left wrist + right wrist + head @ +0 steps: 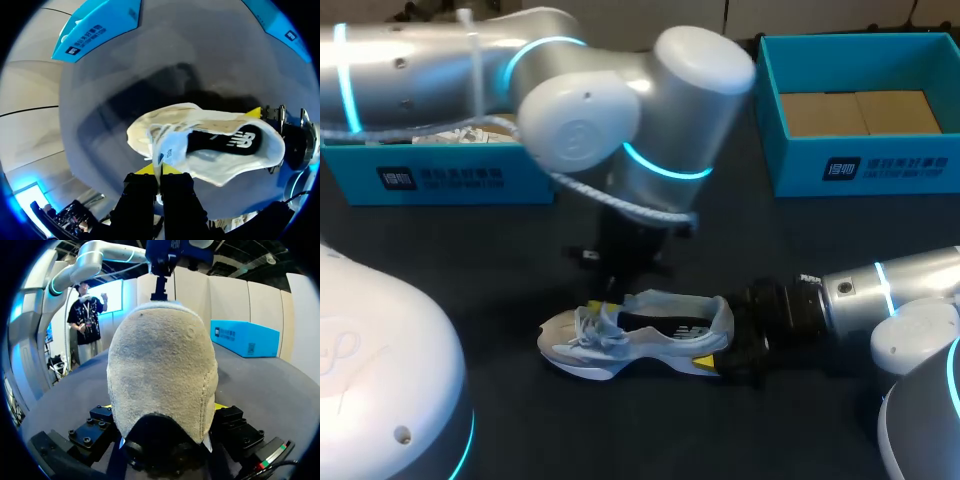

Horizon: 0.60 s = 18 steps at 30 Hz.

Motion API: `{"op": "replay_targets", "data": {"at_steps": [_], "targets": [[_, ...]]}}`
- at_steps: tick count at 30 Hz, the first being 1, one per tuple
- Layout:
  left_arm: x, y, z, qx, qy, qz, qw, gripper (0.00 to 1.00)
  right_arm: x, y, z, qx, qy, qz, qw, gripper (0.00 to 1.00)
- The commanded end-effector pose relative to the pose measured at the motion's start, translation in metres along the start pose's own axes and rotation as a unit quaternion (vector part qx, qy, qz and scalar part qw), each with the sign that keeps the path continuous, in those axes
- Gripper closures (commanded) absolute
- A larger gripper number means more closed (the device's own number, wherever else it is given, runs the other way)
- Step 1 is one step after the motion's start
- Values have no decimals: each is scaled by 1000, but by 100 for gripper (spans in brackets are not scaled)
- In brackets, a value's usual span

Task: Take the shoe out of the shoebox, open the shoe tongue, remove and reinsert the insole, then place the shoe into the shoebox

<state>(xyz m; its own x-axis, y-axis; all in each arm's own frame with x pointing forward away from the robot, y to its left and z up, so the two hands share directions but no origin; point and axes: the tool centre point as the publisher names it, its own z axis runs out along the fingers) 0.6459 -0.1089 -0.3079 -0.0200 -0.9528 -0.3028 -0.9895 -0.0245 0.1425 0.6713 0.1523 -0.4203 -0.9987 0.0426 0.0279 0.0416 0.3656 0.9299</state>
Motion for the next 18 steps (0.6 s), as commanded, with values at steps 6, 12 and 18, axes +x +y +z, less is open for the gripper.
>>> {"op": "replay_targets", "data": {"at_steps": [6, 12, 18], "targets": [[-45, -11, 26, -11, 298, -3, 954, 100, 1, 0, 0, 1, -1, 0, 1000, 100], [-48, -11, 48, -8, 327, 3, 945, 100, 1, 0, 0, 1, -1, 0, 1000, 100], [-53, -14, 63, 8, 384, 13, 923, 100, 1, 0, 0, 1, -1, 0, 1000, 100]]}}
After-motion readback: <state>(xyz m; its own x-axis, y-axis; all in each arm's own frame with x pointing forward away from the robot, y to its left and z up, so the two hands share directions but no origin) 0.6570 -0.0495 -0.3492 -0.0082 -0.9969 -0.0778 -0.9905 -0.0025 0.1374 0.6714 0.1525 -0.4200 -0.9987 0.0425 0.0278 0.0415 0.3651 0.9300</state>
